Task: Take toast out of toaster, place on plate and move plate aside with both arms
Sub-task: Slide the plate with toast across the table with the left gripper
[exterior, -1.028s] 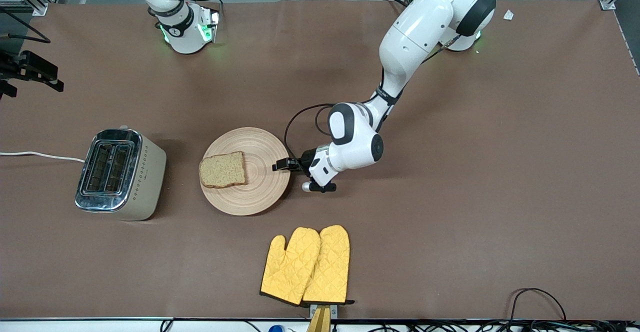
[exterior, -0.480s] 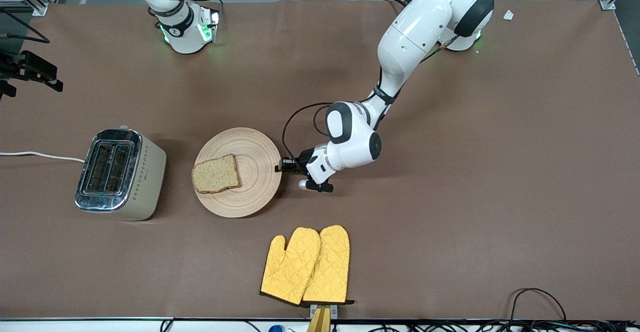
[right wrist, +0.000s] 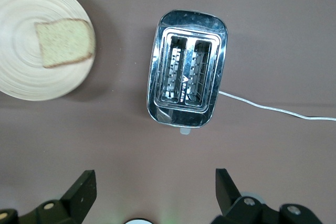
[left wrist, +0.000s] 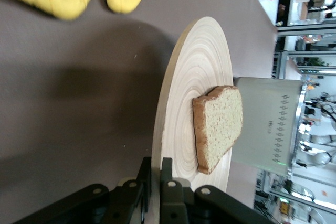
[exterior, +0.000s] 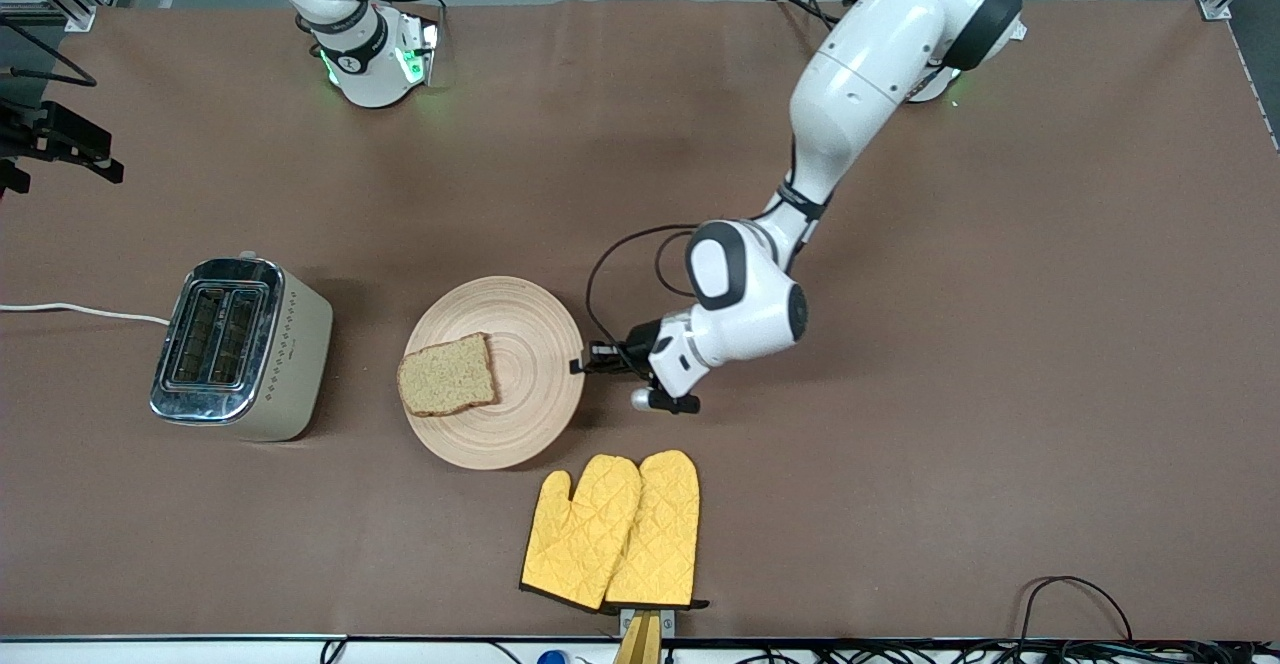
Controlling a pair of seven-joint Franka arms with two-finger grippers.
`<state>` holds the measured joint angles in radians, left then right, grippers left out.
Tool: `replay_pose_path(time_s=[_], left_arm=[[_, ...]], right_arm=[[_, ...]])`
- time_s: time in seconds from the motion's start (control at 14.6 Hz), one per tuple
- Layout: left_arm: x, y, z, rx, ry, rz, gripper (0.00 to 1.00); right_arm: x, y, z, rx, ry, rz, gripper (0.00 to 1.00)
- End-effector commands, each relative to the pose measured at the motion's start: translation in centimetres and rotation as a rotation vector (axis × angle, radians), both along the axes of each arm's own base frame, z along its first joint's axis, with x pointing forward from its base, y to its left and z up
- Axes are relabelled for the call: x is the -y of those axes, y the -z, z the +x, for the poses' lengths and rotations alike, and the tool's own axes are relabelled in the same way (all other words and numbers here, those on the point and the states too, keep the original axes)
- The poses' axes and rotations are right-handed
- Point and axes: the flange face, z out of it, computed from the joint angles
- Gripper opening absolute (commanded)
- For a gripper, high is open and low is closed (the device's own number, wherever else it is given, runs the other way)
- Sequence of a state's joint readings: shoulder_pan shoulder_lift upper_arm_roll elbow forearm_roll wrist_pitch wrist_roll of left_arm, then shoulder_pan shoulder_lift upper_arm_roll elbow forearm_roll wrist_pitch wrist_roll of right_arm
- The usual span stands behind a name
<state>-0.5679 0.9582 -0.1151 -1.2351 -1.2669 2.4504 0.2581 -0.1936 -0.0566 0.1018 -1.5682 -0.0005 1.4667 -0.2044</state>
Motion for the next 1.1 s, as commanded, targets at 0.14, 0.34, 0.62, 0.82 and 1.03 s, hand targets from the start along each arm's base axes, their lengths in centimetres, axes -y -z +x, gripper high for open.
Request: replay_pose_path(time_s=[0.14, 0.34, 0.62, 0.82, 1.03], left_arm=[[-9.3, -4.7, 3.4, -0.001, 0.116, -0.085, 0.0], [-18.3, -4.2, 5.0, 0.014, 0.15, -0.136, 0.0], [-32.6, -1.9, 6.4, 0.035, 0.217, -0.122, 0.0], [-44.5, 0.4, 5.9, 0.072, 0.243, -0.145, 0.0], [-53.3, 2.3, 4.5, 0.096, 0.214, -0.127, 0.0]], right_arm=[[0.3, -0.1, -0.2, -0.004, -0.006, -0.015, 1.0], [0.2, -0.2, -0.2, -0.003, -0.008, -0.016, 1.0], [0.6, 0.2, -0.3, -0.016, 0.0, -0.013, 1.0], [0.5, 0.2, -0.3, -0.015, -0.003, -0.013, 1.0], [0.5, 0.1, -0.3, -0.016, -0.003, -0.013, 1.0]])
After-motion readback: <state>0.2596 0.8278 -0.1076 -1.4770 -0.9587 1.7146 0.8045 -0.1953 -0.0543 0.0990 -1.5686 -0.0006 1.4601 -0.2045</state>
